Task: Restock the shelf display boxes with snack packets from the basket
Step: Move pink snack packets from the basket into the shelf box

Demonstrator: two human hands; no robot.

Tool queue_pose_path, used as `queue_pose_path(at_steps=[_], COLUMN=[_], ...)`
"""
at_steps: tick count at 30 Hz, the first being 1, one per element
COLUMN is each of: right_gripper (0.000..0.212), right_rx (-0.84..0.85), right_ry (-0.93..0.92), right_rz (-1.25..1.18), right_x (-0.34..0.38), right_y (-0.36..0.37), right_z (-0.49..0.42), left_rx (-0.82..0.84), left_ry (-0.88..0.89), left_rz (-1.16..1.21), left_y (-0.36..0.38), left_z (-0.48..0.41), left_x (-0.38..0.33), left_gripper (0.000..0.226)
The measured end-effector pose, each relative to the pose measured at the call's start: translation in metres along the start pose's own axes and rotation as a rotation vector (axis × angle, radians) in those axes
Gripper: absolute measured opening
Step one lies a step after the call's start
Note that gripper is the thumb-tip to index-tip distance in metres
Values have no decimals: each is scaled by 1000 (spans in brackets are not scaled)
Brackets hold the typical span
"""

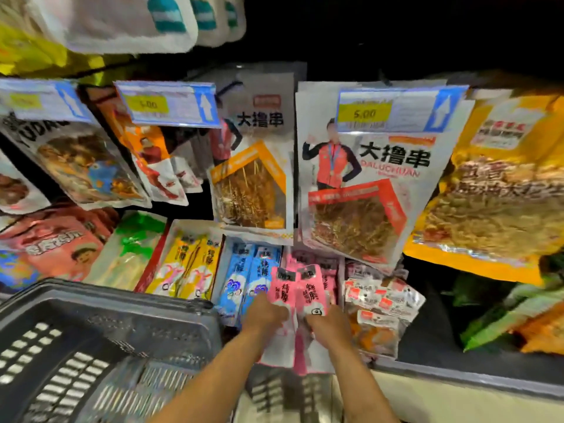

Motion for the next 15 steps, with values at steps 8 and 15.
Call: queue_pose_path(at_steps=[8, 15], right_gripper=[69, 76], right_rx=[-67, -137], right_ry=[86, 2], right_rz=[77, 279], right_x=[-14, -22], right_y=[2, 13], right_z=[-76, -113], left_rx=[-45, -70], left_ry=[45, 262], left_rz=[-282, -410], left_y=[42, 72], left_z=[-77, -122], left_x=[-15, 4], left_gripper=[41, 81])
Point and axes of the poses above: each hand's wrist, its own z-axis away from the middle knuckle, its own y-axis out of the palm, x = y × z, the point moved 3 cm from there along -z, towards the middle knuckle, and after that the axes turned 4 degrees about x, right-handed, at the moved point
